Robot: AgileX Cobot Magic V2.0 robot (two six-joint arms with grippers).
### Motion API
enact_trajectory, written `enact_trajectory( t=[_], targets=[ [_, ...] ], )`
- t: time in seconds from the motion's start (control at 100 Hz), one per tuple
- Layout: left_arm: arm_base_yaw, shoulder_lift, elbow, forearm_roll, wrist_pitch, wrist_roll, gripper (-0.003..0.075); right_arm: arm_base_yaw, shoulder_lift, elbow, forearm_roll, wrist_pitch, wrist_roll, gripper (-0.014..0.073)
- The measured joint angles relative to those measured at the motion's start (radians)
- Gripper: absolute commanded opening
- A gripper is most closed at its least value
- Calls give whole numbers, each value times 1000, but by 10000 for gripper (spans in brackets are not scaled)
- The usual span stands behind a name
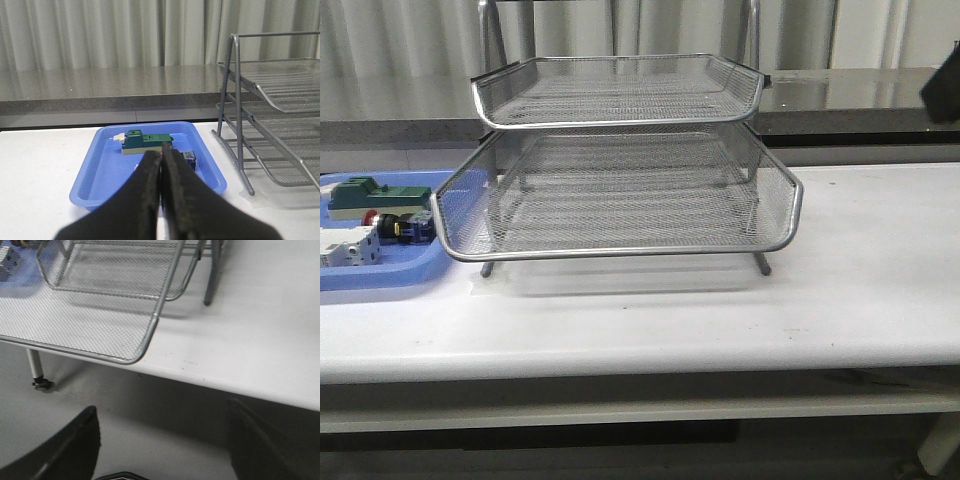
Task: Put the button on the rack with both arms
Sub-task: 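Release the tier and withdraw the right gripper out of view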
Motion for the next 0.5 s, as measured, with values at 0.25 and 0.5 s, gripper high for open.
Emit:
enact_trajectory(
  t=[0.25,0.5],
  targets=[
    [0,0,0,0,0,0,4,0,-162,0,-355,143,273,529],
    [0,0,0,0,0,0,4,0,-309,0,-571,259,451,529]
  ],
)
